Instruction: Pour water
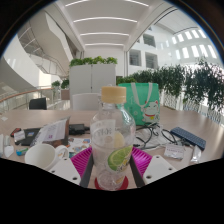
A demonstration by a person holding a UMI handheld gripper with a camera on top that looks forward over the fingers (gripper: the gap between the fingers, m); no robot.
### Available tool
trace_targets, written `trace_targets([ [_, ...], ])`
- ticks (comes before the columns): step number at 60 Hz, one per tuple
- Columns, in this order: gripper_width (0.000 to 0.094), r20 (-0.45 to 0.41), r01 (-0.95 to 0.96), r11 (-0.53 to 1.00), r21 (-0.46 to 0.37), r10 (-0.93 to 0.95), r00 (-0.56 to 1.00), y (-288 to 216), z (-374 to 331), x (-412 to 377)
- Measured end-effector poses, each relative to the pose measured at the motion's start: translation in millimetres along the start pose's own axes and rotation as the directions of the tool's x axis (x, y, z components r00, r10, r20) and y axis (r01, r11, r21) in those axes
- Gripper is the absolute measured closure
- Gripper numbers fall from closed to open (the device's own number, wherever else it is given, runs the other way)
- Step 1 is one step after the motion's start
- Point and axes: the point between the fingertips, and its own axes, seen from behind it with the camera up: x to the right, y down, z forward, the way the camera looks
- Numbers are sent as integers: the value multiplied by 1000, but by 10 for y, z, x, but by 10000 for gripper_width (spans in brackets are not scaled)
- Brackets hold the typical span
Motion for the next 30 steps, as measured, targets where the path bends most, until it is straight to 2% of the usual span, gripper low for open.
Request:
trace_targets([
  [2,176,-6,6,999,-50,-6,1000,39,-80,-2],
  [4,82,3,3,998,-60,-3,1000,156,-153,27],
  [11,107,33,-27,997,-73,29,999,77,-783,-94],
  [30,100,-65,-76,992,-97,70,995,-151,-2749,-210],
])
